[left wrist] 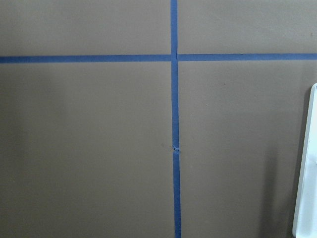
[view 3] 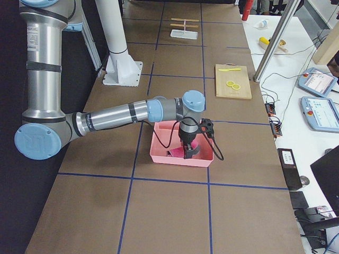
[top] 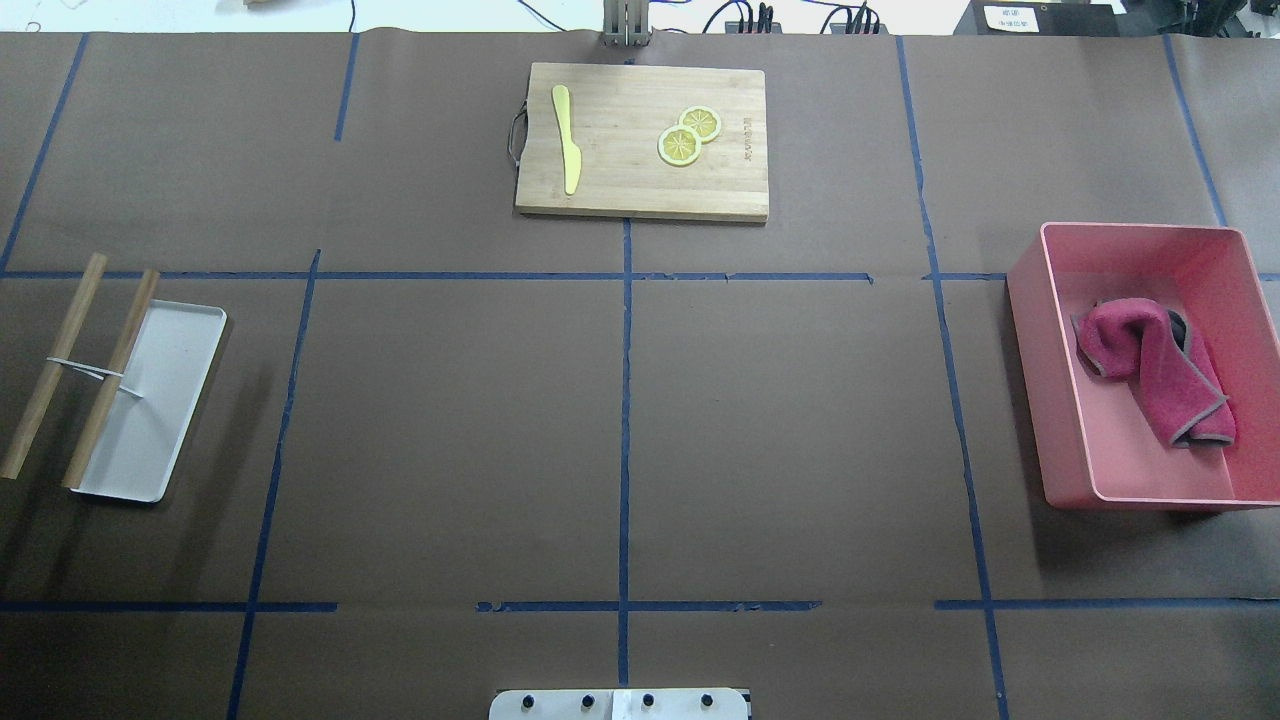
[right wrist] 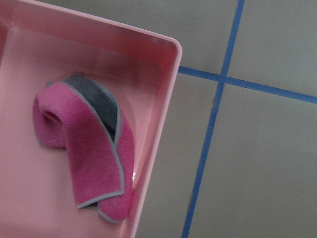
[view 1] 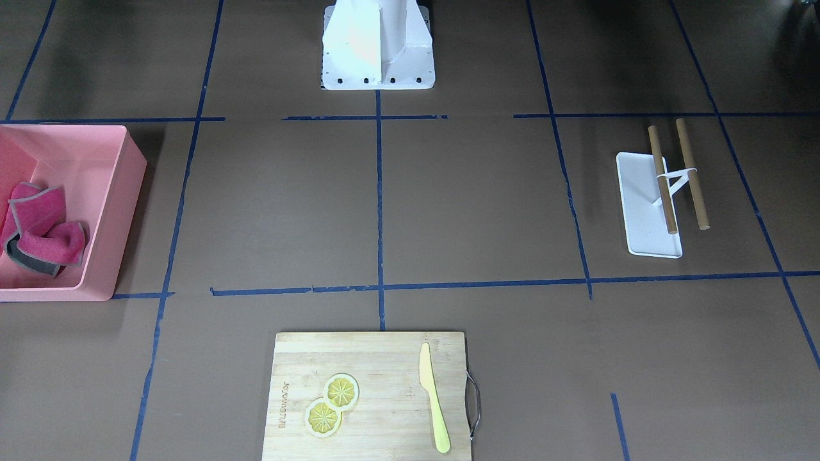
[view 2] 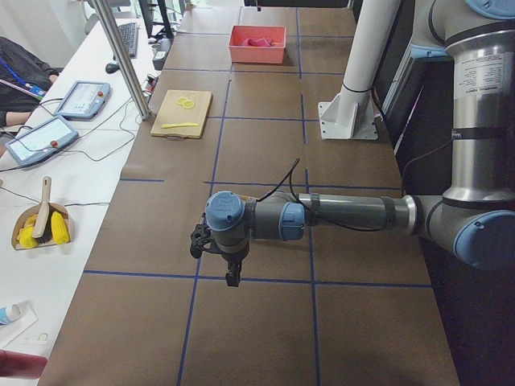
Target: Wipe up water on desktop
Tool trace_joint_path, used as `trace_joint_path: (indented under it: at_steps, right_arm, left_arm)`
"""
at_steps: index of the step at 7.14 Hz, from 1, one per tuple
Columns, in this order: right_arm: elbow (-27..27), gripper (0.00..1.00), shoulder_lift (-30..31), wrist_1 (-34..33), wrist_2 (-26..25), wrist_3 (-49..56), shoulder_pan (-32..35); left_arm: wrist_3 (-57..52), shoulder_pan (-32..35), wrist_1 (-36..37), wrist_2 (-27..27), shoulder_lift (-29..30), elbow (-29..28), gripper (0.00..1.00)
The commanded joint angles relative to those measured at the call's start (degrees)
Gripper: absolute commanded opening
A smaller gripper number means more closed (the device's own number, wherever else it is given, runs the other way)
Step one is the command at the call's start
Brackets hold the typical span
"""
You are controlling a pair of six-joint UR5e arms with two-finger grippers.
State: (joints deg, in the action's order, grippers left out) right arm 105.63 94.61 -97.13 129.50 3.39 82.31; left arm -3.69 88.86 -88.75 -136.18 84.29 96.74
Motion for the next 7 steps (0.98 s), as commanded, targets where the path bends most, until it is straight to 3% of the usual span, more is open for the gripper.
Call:
trace_joint_path:
  at_steps: [1,7]
  right_arm:
    - [-4.72,1.00,1.70,1.33,0.67,-0.20,5.74]
    - [-5.26,1.00,1.62,1.42,0.58,-0.49,6.29]
  left_arm:
    - [-0.53,0.00,-0.19,-0.48,-0.70,0.12,1.00]
    - [-0.79,0.26,-0.20,0.13,1.05,0.12,1.00]
